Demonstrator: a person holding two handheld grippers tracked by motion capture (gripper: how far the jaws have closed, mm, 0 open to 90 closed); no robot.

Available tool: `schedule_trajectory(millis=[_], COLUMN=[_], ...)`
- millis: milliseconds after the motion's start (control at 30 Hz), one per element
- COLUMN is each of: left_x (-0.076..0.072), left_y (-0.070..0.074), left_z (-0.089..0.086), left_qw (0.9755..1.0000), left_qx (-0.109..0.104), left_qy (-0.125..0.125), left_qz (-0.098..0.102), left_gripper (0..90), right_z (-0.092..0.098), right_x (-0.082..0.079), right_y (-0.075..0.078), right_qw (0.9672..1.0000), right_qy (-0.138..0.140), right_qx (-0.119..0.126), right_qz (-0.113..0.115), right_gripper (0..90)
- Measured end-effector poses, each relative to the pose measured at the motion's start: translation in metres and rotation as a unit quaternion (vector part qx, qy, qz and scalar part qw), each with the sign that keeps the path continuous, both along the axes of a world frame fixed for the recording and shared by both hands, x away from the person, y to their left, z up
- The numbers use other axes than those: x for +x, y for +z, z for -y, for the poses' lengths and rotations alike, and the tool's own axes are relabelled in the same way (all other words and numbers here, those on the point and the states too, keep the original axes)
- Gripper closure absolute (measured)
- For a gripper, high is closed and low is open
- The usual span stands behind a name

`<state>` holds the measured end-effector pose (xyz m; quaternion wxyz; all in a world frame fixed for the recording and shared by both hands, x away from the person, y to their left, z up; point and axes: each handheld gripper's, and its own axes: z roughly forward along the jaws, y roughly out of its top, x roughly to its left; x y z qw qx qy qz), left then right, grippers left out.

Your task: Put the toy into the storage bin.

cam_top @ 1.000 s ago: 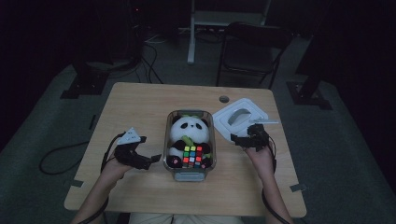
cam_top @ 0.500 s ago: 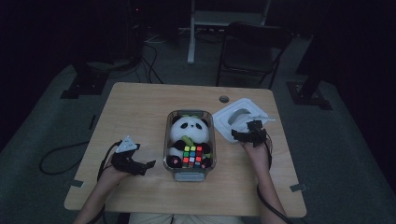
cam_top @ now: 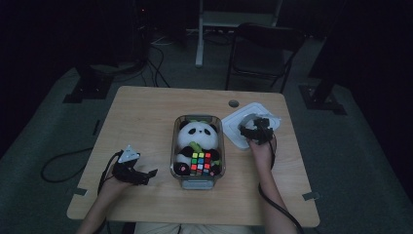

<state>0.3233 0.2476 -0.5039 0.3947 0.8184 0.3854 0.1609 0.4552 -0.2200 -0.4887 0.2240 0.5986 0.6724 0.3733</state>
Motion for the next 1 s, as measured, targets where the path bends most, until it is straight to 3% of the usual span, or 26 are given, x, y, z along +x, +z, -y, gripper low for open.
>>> schedule_trajectory(millis=[267,300,367,467,533,600,800,1000], left_x=[0.001,0.001,0.0,0.0,-0.001,-0.001,-0.002,-0.002], left_y=[-0.002,-0.002,-0.002,-0.001,0.0,0.001,0.002,0.003], left_z=[-0.001,0.0,-0.001,0.0,0.0,0.001,0.001,0.002], left_qw=[0.9999,0.9999,0.9999,0.9999,0.9999,0.9999,0.9999,0.9999], left_qx=[0.004,0.005,0.004,0.001,-0.002,-0.002,-0.008,-0.009], left_qy=[0.013,0.013,0.012,0.012,0.011,0.01,0.009,0.01], left_qz=[0.004,0.004,0.005,0.006,0.008,0.009,0.007,0.009], left_gripper=[1.4,1.4,1.4,1.4,1.4,1.4,1.4,1.4], right_z=[-0.021,-0.028,-0.03,-0.035,-0.034,-0.034,-0.024,-0.005], right_x=[0.024,0.029,0.031,0.035,0.037,0.037,0.033,0.016], right_y=[-0.013,-0.016,-0.017,-0.022,-0.025,-0.025,-0.024,-0.014], right_qw=[0.999,0.9981,0.9977,0.9964,0.9974,0.9975,0.9986,0.9995], right_qy=[-0.043,-0.051,-0.054,-0.067,-0.063,-0.062,-0.049,-0.025], right_qx=[-0.016,-0.036,-0.04,-0.051,-0.035,-0.033,0.001,0.007], right_qz=[0.001,0.0,-0.002,-0.005,-0.009,-0.01,-0.021,-0.017], right_gripper=[25.1,32.1,32.4,42.0,53.5,58.6,62.2,65.2])
